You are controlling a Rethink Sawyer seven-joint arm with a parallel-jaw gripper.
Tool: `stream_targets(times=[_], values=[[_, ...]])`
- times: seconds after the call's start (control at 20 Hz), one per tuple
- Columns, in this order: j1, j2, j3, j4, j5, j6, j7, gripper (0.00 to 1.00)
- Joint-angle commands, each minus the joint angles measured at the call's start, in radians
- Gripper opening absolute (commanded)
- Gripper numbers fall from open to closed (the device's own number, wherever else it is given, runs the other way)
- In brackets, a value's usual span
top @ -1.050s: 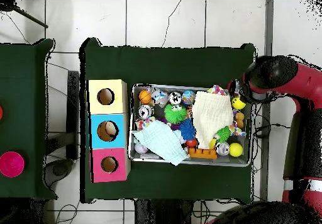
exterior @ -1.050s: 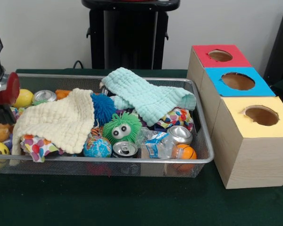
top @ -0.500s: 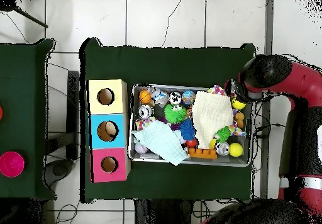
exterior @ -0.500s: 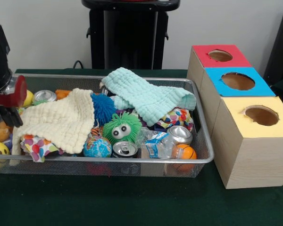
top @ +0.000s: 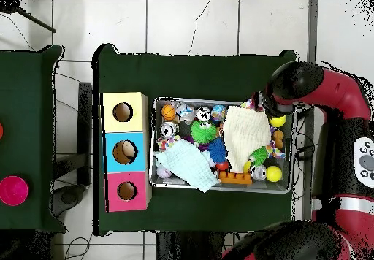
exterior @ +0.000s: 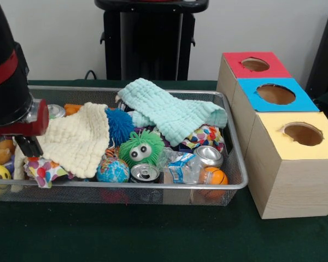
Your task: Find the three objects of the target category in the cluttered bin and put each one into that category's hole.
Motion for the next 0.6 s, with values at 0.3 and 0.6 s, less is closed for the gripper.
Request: stream_targets(times=[0.3,0.6], values=[[0.028,0.116,-0.002,-0.104,0.008,-0.002,-0.006,0.00],[0.026,0.129,-0.002,-0.129,0.011,0.012,-0.023,0.00]])
